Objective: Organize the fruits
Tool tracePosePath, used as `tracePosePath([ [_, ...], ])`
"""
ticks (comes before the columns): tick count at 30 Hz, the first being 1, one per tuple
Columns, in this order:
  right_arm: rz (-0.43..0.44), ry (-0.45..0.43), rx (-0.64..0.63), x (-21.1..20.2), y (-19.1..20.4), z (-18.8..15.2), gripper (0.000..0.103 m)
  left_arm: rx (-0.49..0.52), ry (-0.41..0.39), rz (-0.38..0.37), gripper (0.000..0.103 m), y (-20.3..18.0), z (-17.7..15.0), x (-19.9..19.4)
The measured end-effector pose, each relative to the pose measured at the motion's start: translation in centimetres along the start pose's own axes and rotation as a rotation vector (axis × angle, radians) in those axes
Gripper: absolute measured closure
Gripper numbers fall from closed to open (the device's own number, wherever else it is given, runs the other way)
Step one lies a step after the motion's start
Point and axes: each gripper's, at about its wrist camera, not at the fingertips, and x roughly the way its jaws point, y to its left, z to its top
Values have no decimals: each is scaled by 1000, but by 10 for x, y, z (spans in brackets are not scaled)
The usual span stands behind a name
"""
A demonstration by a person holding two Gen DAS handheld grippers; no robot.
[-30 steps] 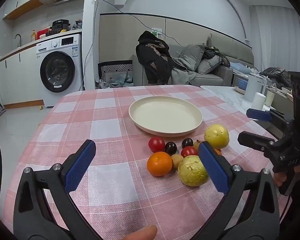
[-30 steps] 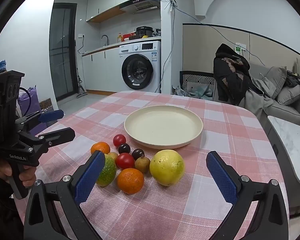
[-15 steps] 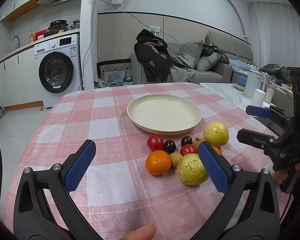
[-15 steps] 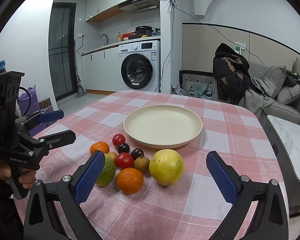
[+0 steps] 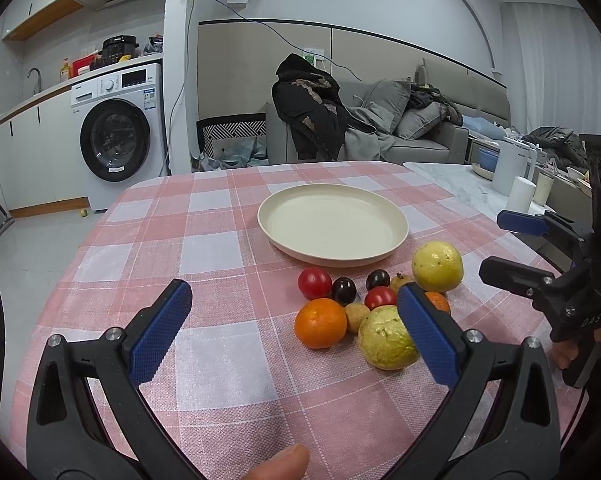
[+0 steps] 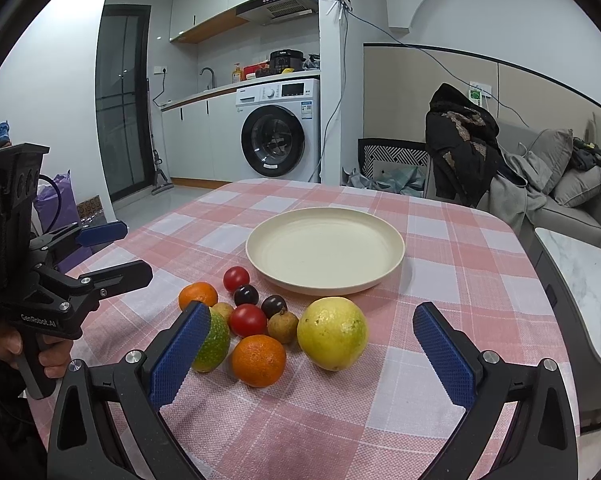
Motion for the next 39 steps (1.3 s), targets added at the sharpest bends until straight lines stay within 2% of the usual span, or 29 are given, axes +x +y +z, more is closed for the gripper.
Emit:
tracePosePath([
  [39, -5, 12, 10, 5, -6, -5, 0, 26, -4, 17, 1, -6, 1, 1],
])
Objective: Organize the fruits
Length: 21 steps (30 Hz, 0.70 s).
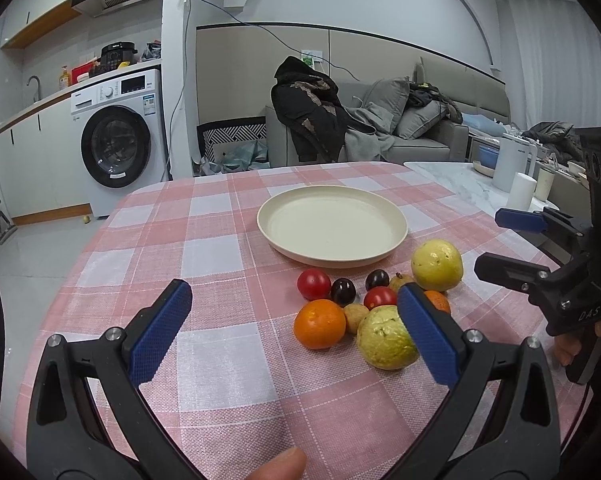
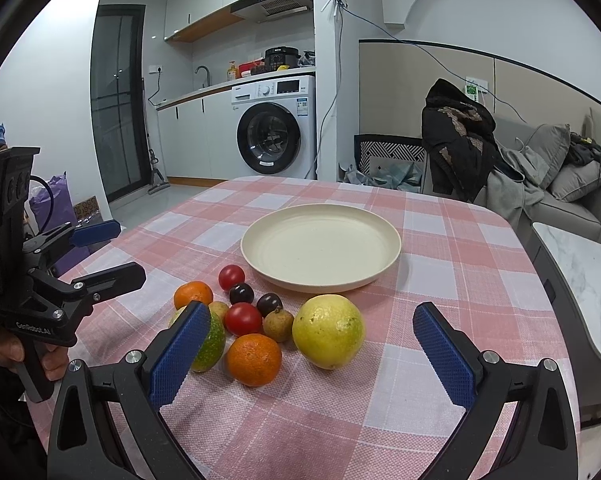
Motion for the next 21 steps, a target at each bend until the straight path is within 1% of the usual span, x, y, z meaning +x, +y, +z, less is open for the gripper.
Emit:
tracePosePath([
  [8, 0, 2, 0, 0, 0, 1, 0, 2, 9, -6, 1, 0, 0, -1],
  [11, 3, 5, 0, 1, -1, 0, 0, -1, 16, 11, 1, 1, 1, 2],
  [14, 8, 12, 2, 1, -2, -1, 0, -5, 24, 2, 1, 2, 2, 4],
  [21, -4, 64, 50, 9, -11, 0, 0, -11, 64, -23, 1, 4, 2, 13],
])
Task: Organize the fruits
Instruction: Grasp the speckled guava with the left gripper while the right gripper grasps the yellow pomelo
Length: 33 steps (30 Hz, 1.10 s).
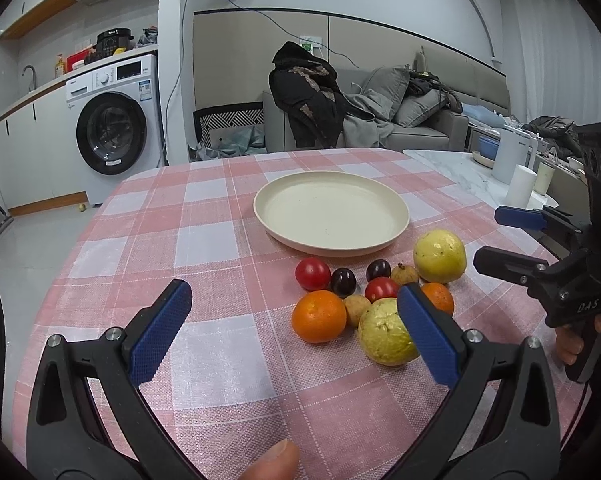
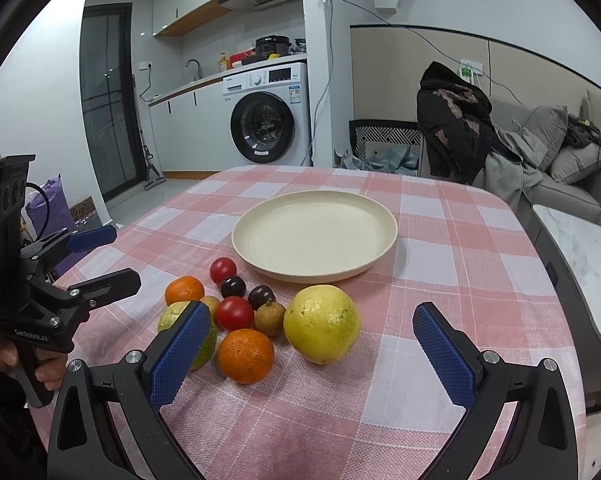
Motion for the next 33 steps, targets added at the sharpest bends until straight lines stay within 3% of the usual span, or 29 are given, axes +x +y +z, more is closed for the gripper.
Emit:
tracePosePath([
  [7, -8, 17, 24, 5, -5, 6, 0, 0, 33, -20, 1, 0, -2, 8],
  [16, -72, 131, 37, 25, -11, 11, 0, 85, 57, -28, 1, -20, -5, 9],
  [21, -58, 186, 41, 38, -12, 8, 0, 106, 107, -59, 1, -29, -6, 18],
  [27, 1, 227, 78, 49, -17, 8, 15, 145, 170, -110, 1, -39, -9, 30],
  [33, 50, 248, 121, 57, -24, 7, 25, 183, 201, -163, 21, -52, -12, 34],
])
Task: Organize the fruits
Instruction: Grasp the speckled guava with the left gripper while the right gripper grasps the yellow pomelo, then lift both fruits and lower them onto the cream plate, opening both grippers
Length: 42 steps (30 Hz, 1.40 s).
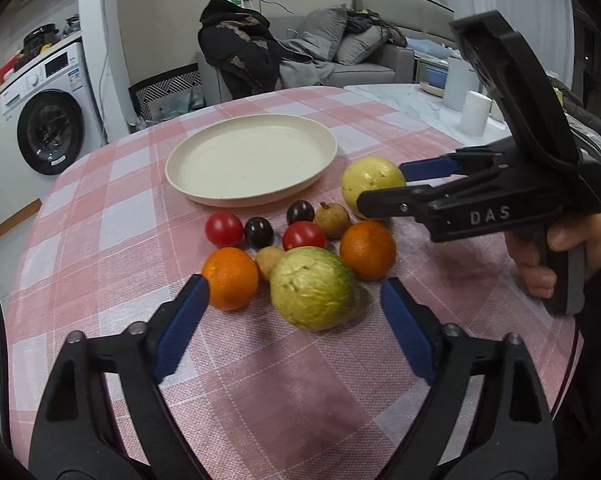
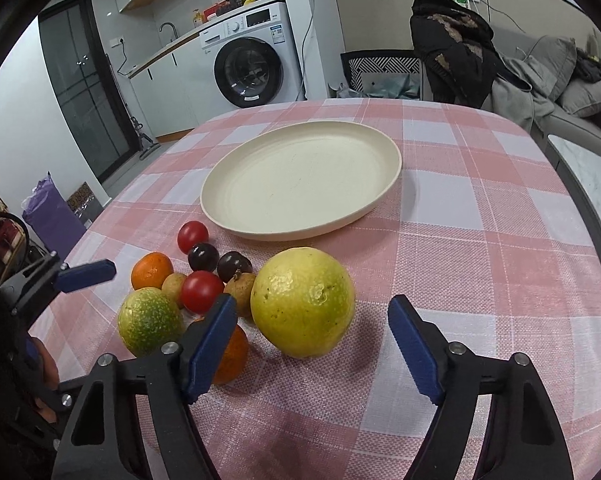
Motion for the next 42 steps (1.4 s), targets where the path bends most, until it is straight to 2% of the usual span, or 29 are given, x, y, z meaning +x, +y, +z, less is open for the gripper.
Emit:
tracePosePath([
  [4, 24, 11, 20, 3, -4, 1, 28, -15, 43, -52, 33, -1, 0, 8],
  [8, 41, 15, 25, 4, -4, 2, 30, -22, 73, -63, 43, -1, -1, 16],
  [11, 54, 30, 31, 9, -4, 3, 34, -38, 80, -74, 46, 0, 0, 20],
  [13, 57, 35, 32, 11, -4, 3, 38, -40, 89, -76, 54, 0, 0, 22],
  [16, 69, 35, 35, 10, -5, 3, 46, -44, 88, -85, 55, 2, -1, 21],
  [19, 67, 31, 30, 9, -4, 2, 48, -51, 82, -96, 55, 5, -1, 19],
  [30, 52, -6, 2, 2, 1, -1, 49, -39, 37, -101, 56, 6, -1, 8],
  [38, 59, 3, -3, 2, 2, -1, 48, -37, 58, -88, 56, 5, -1, 13],
  [42, 60, 2, -4, 2, 1, -1, 48, -52, 103, -82, 56, 8, -1, 24],
])
